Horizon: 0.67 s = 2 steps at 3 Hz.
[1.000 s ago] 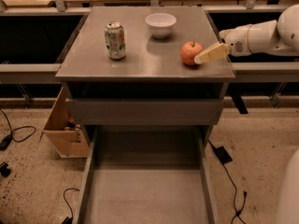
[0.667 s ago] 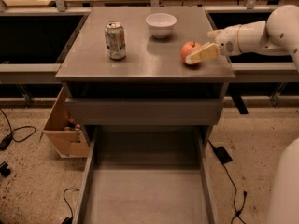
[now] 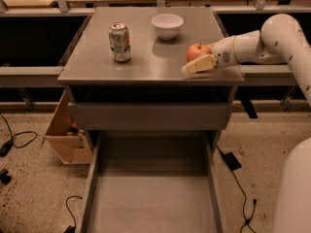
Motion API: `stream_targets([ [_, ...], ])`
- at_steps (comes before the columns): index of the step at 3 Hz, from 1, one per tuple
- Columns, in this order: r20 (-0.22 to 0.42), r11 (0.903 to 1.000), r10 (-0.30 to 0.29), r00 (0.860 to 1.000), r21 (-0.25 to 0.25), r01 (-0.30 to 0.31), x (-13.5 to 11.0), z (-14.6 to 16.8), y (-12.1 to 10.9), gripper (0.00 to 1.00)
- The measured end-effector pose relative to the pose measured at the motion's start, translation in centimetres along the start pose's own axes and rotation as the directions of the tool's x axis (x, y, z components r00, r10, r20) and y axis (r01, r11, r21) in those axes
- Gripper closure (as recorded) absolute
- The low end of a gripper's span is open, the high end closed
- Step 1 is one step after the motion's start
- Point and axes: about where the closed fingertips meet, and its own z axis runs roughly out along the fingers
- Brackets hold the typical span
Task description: Place apple into middle drawer
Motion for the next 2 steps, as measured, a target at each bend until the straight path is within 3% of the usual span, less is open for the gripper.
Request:
stream_targets([
  [2,-0.006,1.0000,0.004,1.000,-0.006,-0.004,0.32,0.34,0.18,0.66],
])
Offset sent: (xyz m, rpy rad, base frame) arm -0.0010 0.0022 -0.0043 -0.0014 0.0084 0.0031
